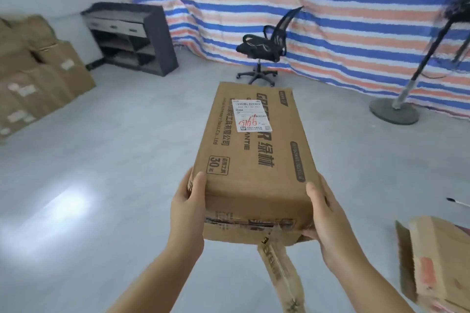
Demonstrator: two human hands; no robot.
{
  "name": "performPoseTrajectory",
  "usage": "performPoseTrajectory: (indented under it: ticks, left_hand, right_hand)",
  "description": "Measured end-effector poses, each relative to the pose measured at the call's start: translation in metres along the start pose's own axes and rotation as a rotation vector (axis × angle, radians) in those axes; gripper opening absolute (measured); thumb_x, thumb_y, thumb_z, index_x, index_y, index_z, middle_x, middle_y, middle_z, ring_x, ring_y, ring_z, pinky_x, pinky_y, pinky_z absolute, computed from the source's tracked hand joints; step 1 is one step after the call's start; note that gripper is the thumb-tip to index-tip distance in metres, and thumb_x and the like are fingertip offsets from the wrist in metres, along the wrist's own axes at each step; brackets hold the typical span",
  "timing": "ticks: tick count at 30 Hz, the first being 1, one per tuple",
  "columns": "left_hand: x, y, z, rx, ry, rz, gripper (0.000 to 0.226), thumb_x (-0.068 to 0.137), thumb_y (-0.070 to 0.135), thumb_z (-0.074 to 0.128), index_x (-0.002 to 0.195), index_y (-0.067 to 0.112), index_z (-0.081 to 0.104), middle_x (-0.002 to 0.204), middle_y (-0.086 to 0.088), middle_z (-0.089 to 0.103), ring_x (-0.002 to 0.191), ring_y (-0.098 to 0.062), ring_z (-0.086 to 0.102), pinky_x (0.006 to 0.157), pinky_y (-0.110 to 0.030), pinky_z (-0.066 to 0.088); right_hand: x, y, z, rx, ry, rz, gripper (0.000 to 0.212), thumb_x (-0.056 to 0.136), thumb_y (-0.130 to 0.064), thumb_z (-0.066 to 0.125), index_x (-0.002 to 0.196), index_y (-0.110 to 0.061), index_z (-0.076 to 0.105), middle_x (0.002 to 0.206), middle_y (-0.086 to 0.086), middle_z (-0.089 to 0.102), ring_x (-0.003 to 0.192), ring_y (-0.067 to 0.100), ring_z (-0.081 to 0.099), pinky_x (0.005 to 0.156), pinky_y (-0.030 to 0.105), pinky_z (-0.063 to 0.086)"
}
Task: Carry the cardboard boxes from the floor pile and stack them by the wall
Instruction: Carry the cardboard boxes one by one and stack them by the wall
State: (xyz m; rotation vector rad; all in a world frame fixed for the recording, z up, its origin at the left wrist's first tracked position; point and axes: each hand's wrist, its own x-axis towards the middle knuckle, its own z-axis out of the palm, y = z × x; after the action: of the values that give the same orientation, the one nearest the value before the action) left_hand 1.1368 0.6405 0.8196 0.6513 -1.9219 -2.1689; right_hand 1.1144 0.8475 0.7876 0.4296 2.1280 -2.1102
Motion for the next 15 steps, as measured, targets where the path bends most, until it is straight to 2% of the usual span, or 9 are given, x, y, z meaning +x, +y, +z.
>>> performPoseTrajectory:
  ticks: [3,8,12,15]
  left_hand:
    - [0.023,0.008,-0.042,-0.058,0.125,0.015,0.024,0.094,0.038,0.047,0.095,0.053,0.066,0.098,0.023,0.070,0.091,0.003,0.064,0.076,-0.032,0.051]
    - [0.069,0.011,-0.086,-0.098,0.285,0.018,0.025,0.096,0.036,0.045,0.098,0.049,0.066,0.097,0.023,0.070,0.084,0.006,0.064,0.066,-0.025,0.046]
    - [0.122,0.019,-0.106,-0.151,0.415,0.029,0.028,0.096,0.035,0.047,0.089,0.052,0.067,0.091,0.025,0.070,0.076,0.009,0.064,0.066,-0.029,0.046]
    - [0.166,0.031,-0.115,-0.175,0.494,0.057,0.025,0.096,0.036,0.046,0.094,0.050,0.067,0.093,0.023,0.071,0.077,0.007,0.065,0.060,-0.025,0.045]
  right_hand:
    - [0.022,-0.012,0.056,-0.049,-0.137,-0.019,0.040,0.095,-0.051,0.041,0.134,-0.057,0.039,0.131,-0.013,0.055,0.117,0.015,0.056,0.094,0.051,0.051]
    - [0.069,-0.024,0.132,-0.101,-0.294,-0.062,0.032,0.098,-0.045,0.040,0.127,-0.057,0.047,0.124,-0.017,0.058,0.112,0.008,0.057,0.091,0.049,0.054]
    - [0.120,-0.037,0.190,-0.137,-0.443,-0.085,0.031,0.099,-0.045,0.039,0.125,-0.059,0.047,0.123,-0.017,0.059,0.113,0.009,0.057,0.092,0.050,0.053]
    - [0.163,-0.054,0.230,-0.140,-0.523,-0.070,0.031,0.098,-0.046,0.040,0.126,-0.060,0.046,0.122,-0.017,0.060,0.113,0.010,0.058,0.089,0.051,0.055]
